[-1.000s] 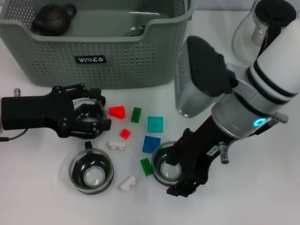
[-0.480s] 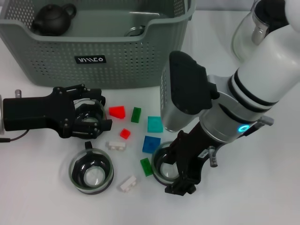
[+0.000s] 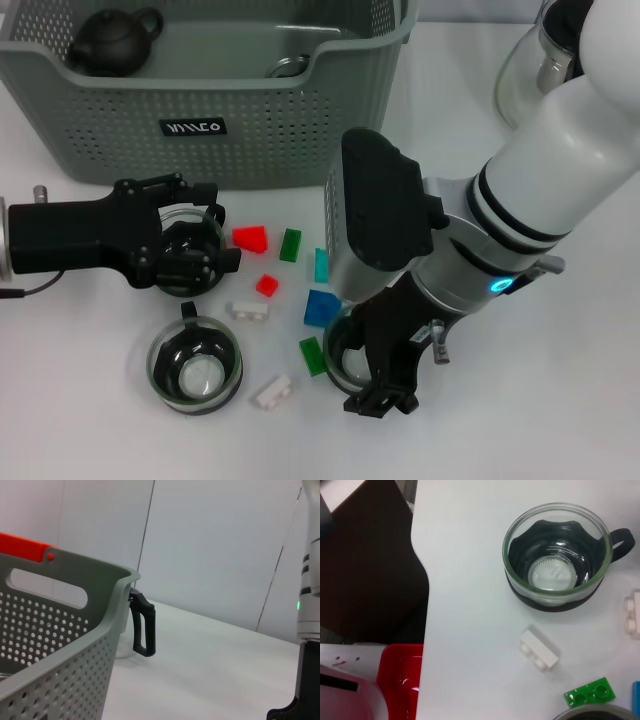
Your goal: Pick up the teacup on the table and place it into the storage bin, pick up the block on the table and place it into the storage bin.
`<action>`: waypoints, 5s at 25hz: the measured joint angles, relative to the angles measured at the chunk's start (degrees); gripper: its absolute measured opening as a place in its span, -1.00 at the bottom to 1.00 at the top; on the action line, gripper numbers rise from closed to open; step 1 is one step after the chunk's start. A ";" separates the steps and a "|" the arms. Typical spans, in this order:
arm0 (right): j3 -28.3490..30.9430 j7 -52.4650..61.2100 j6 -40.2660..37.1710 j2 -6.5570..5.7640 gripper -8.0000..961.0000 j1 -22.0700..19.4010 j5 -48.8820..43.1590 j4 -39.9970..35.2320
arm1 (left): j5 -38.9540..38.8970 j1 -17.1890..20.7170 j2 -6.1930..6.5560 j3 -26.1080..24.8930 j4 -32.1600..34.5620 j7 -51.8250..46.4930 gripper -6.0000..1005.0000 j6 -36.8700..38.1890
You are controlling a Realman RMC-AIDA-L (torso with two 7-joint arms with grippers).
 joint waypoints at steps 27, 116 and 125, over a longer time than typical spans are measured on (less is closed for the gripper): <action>-4.16 0.13 3.23 0.09 0.45 0.27 -0.80 1.44 | 0.36 -0.13 -0.19 0.00 -0.17 0.18 0.89 -0.91; 40.79 -18.48 34.02 -0.53 -0.84 21.67 -3.19 29.05 | -0.13 -1.17 -0.11 -0.44 -0.17 0.61 0.86 -1.87; 40.39 -20.51 38.60 -0.37 -0.82 22.00 -3.07 33.36 | -0.13 -1.55 -0.28 -0.44 -0.79 0.58 0.86 -2.86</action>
